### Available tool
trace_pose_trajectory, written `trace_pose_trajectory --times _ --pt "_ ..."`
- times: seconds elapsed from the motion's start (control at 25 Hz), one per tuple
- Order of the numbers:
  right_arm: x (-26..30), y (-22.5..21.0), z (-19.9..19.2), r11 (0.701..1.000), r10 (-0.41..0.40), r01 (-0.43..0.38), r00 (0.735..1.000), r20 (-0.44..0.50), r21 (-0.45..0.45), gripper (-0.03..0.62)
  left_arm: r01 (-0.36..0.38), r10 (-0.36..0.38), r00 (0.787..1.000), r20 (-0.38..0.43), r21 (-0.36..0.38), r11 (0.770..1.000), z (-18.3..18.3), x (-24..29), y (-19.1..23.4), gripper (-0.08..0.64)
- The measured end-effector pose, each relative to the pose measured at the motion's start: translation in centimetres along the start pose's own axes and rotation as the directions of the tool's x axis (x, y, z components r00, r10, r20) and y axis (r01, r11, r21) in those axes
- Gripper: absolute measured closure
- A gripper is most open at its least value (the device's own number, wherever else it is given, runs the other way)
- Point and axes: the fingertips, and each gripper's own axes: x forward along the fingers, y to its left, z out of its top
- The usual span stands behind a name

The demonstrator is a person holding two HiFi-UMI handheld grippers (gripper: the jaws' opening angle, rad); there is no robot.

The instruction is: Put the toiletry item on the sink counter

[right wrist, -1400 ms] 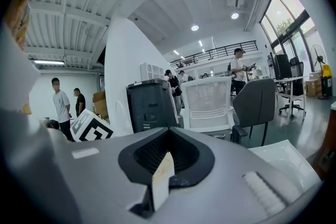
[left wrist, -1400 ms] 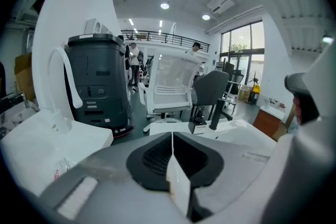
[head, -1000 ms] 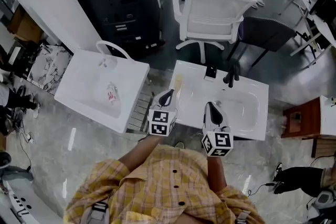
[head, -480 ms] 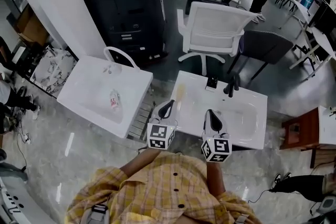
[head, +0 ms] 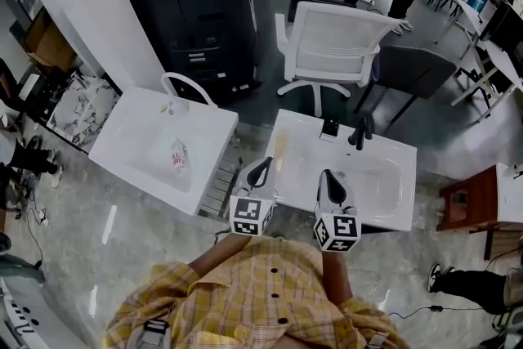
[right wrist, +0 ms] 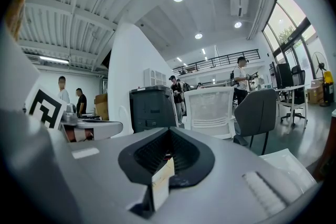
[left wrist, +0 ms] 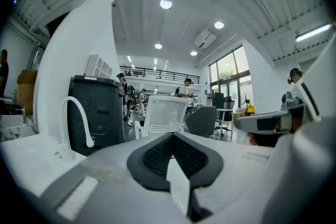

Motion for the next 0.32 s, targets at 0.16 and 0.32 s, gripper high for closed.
trace_pose_trajectory --times 0.16,0.32 --pt "0.0 -0.1 0.4 1.000 0.001 -0.001 1.000 0.011 0.007 0.594 -0.001 0.001 1.000 0.011 0.013 1.000 0.3 0.0 -0.1 0.560" --pt "0.9 -0.6 0.7 1.000 -0.003 0.003 1.000 0.030 0.000 0.594 -0.004 0.003 1.000 0.031 0.033 0.999 0.7 0.8 0.3 0.560"
